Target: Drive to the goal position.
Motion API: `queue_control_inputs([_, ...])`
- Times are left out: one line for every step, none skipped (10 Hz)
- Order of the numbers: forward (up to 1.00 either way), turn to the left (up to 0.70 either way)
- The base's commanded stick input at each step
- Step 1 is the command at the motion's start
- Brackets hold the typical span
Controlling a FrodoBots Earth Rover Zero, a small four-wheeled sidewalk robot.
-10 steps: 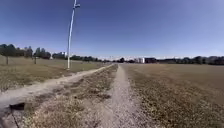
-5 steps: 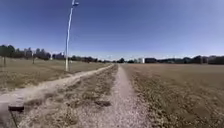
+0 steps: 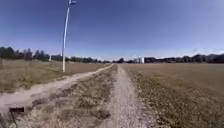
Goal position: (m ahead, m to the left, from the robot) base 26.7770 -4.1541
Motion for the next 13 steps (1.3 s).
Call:
queue_control_inputs([0.7, -0.26])
queue_control_inputs([0.7, -0.09])
queue_control_inputs([0.7, 0.0])
queue_control_inputs([0.7, 0.0])
queue_control_inputs([0.7, 0.0])
queue_control_inputs([0.7, 0.0])
queue_control_inputs([0.7, 0.0])
queue_control_inputs([0.7, -0.1])
queue_control_inputs([0.7, -0.2])
queue_control_inputs([0.7, -0.3])
queue_control_inputs([0.7, -0.26])
queue_control_inputs([0.7, -0.06])
queue_control_inputs([0.7, -0.05])
